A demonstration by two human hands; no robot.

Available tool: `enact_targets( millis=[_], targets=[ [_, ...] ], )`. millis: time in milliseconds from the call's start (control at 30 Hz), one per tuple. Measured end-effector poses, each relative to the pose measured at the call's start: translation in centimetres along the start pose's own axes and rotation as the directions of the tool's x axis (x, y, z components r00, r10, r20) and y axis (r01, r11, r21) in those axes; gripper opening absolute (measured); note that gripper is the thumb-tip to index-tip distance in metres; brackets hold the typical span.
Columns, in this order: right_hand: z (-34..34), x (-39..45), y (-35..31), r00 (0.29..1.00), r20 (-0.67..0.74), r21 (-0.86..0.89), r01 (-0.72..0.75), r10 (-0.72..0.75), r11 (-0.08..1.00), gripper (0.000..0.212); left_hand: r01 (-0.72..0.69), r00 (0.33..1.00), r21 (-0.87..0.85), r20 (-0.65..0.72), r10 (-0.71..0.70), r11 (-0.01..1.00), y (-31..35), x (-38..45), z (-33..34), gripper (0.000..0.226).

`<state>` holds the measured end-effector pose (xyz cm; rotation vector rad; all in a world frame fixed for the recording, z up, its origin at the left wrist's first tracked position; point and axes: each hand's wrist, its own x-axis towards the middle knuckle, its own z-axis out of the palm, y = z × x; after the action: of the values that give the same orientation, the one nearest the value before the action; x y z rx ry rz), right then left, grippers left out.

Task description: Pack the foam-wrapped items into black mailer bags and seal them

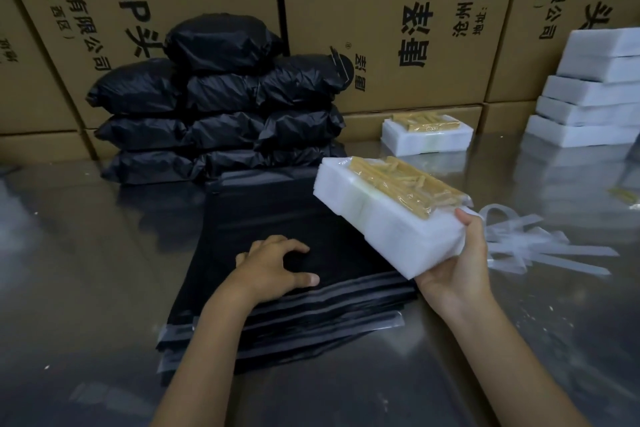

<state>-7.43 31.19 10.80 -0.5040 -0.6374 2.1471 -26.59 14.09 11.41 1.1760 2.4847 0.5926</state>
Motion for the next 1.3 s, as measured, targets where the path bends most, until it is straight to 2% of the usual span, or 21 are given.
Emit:
enact_targets(
  millis=[167,333,400,500,533,567,633,700,767,833,933,1033,1300],
  targets=[
    [0.0,0.1,0.0,1.0,-0.031,0.023,-0.002,0.003,1.0,0.044,-0.004,0.989,0.042,-0.147,0.01,0.999,-0.4,0.5,0.8,0.029],
    [0.1,0.0,-0.1,0.998,-0.054,0.026,-0.007,0.008,1.0,0.044,-0.023,0.963,0.1,-0.266,0.049,0.995,0.4,0.3,1.7,0.02],
    [0.2,0.0,-0.1,0.998,-0.057,0.022,-0.01,0.011,1.0,0.045,-0.034,0.974,0.096,-0.221,0.054,0.995,-0.2,0.0,1.5,0.026],
    [0.2,0.1,-0.1,0.998,-0.054,0.008,-0.018,0.018,1.0,0.045,-0.053,0.996,-0.057,0.068,0.057,0.997,-1.7,-1.1,0.5,0.055],
    [0.2,0.1,-0.1,0.998,-0.055,0.005,-0.018,0.019,1.0,0.046,-0.052,0.988,-0.108,0.137,0.067,0.993,-1.9,-1.3,0.3,0.065],
    [0.2,0.1,-0.1,0.998,-0.057,0.004,-0.019,0.019,1.0,0.047,-0.059,0.986,-0.126,0.149,0.078,0.99,-2.0,-1.5,0.2,0.072],
    [0.2,0.1,0.0,0.998,-0.062,-0.005,-0.018,0.018,1.0,0.049,-0.087,0.994,-0.09,0.055,0.092,0.992,-1.9,-1.5,0.5,0.073],
    [0.2,0.1,0.0,0.998,-0.066,-0.009,-0.015,0.015,1.0,0.049,-0.116,0.993,-0.019,-0.037,0.115,0.993,-1.5,-1.4,0.8,0.062],
    [0.2,0.1,0.0,0.997,-0.072,-0.006,-0.017,0.016,1.0,0.049,-0.129,0.989,-0.012,-0.068,0.128,0.992,-1.6,-1.3,0.7,0.05],
    [0.2,0.0,0.0,0.997,-0.074,-0.004,-0.017,0.017,1.0,0.048,-0.125,0.991,-0.08,-0.055,0.121,0.989,-1.9,-1.2,0.3,0.041],
    [0.2,0.0,-0.1,0.998,-0.069,-0.002,-0.011,0.01,1.0,0.048,-0.12,0.993,-0.17,-0.013,0.119,0.978,-2.4,-1.4,-0.4,0.043],
    [0.3,0.0,-0.1,0.998,-0.065,0.0,-0.008,0.008,1.0,0.048,-0.103,0.993,-0.211,0.043,0.114,0.972,-2.5,-1.6,-0.8,0.046],
    [0.5,-0.1,-0.2,0.997,-0.079,-0.005,-0.013,0.013,1.0,0.046,-0.08,0.992,-0.263,0.072,0.103,0.961,-2.2,-1.7,-0.7,0.051]
  ],
)
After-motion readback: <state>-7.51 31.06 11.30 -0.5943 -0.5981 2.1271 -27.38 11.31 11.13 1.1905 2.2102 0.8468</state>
